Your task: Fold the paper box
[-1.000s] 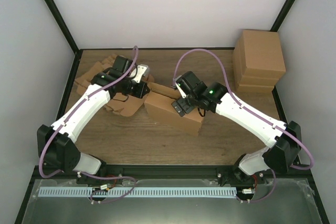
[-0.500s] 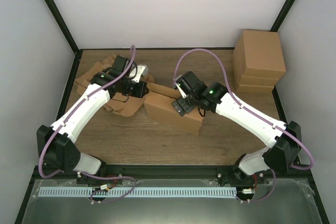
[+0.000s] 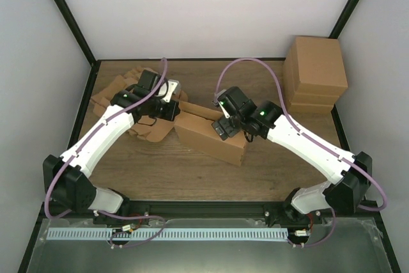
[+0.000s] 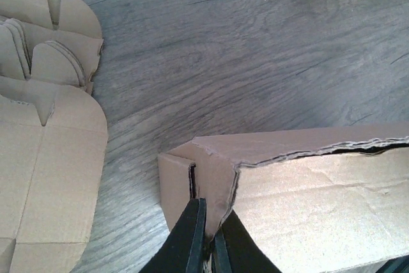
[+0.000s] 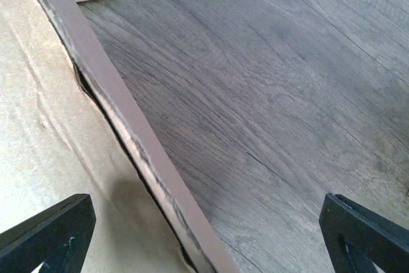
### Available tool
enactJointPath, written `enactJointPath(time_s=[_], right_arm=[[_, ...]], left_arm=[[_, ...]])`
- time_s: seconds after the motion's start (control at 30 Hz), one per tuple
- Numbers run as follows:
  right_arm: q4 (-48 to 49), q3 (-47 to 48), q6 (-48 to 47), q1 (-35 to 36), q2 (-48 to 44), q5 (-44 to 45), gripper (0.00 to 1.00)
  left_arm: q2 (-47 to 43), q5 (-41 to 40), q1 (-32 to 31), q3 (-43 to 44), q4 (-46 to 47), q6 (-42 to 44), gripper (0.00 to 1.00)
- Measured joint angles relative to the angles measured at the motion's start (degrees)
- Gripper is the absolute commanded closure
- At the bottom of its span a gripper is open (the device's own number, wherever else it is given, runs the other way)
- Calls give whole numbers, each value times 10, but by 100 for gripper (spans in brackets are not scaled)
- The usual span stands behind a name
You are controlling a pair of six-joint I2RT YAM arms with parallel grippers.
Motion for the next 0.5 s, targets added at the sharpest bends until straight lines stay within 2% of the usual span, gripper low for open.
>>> enactJointPath(time_s=[0.3,0.4,0.5], right_arm=[[-14,24,14,0,0,5,2],[-20,65,19,0,-16,-17,20],[-17,105,29,0,-52,-63,42]], left_arm=[[9,-29,-20,22,-27,16,96],[12,-29,-19,24,-27,19,96],[12,-26,-19,24,-27,19,96]])
